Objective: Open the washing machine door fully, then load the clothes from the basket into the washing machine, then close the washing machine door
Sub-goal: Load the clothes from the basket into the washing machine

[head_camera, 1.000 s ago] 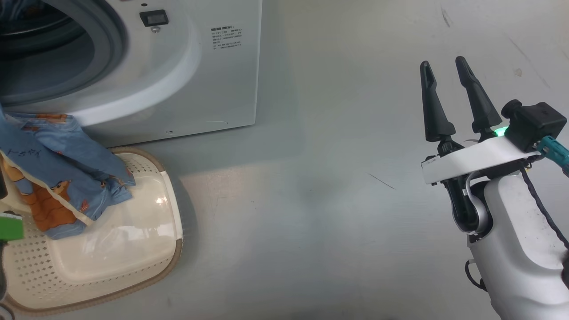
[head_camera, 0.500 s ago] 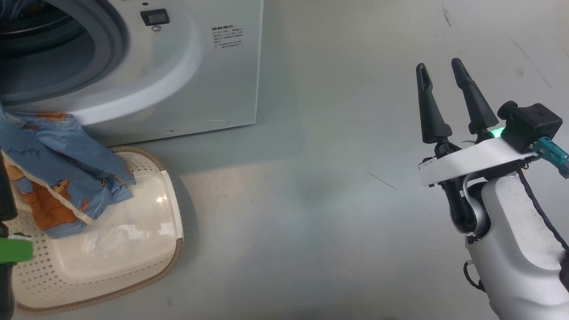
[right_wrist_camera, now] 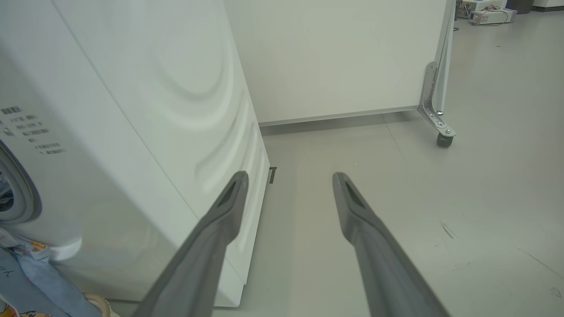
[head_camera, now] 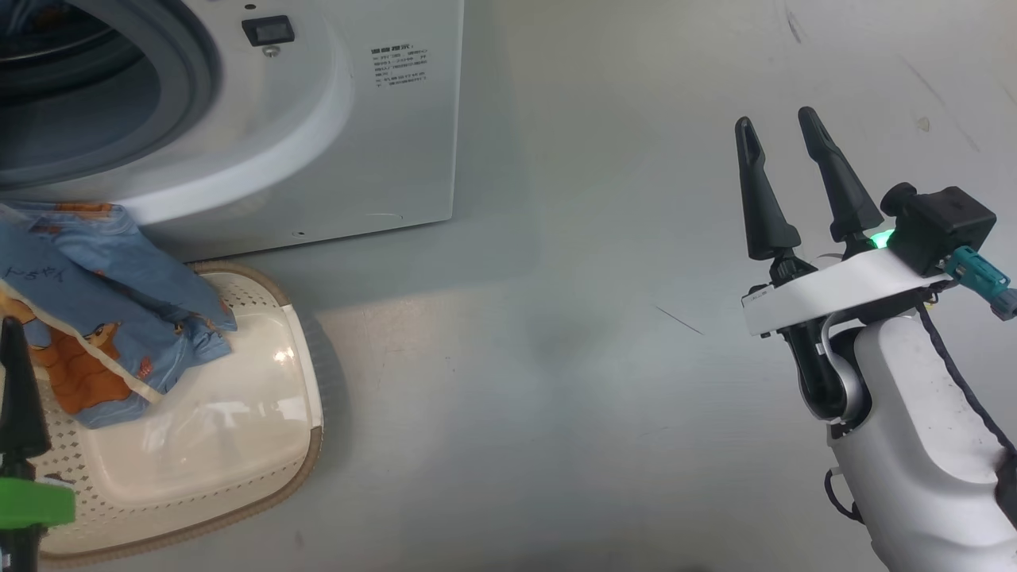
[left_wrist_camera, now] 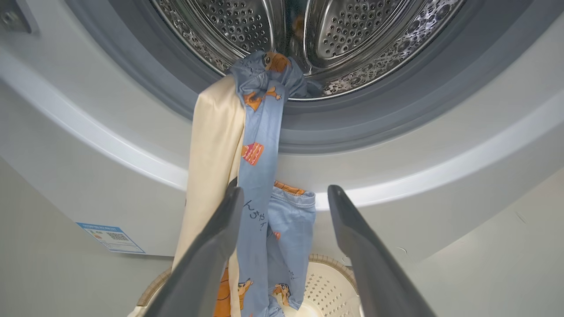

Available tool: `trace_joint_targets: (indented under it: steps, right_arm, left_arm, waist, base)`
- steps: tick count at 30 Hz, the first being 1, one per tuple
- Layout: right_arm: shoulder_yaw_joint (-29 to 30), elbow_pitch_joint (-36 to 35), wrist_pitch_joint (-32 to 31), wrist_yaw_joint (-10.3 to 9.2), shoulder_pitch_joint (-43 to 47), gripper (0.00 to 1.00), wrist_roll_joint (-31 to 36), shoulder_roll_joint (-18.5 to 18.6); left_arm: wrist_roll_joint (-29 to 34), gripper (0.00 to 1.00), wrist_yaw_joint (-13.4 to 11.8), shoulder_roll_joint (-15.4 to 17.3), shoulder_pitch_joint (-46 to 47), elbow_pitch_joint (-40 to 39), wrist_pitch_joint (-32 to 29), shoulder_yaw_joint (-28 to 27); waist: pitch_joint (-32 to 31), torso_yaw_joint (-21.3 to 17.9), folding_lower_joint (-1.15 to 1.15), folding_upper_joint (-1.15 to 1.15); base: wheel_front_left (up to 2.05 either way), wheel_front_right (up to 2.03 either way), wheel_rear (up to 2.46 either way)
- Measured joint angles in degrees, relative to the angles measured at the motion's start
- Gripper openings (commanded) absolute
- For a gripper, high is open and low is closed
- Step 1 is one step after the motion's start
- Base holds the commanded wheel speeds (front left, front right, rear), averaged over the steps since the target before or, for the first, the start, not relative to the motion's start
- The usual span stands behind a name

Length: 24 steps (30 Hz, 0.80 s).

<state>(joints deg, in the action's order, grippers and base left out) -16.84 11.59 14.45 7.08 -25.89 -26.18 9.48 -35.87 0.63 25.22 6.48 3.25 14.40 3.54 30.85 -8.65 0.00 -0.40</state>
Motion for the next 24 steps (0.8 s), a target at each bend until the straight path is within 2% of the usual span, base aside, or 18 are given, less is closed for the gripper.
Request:
trace_joint_targets:
  steps: [12,24]
  right_arm:
    - [-1.2,0.3,0.0,0.00,0.0,1.00,0.0,-0.2]
    - [-1.8,0.2,0.0,0.00,-0.2,1.00,-0.1,-0.8]
  left_arm:
    - [-3.4,1.00,2.3,-0.4,-1.2,9.5,-1.6,1.1]
    - [-6.2,1.00,4.0,0.5,6.1,17.0,-4.5,0.1]
  waist:
    - [0.9,-0.8,0.00,0.00]
    - [3.2,-2.4,0.00,0.00]
  base:
    - [0.00,0.00,0.00]
    - [0.00,0.00,0.00]
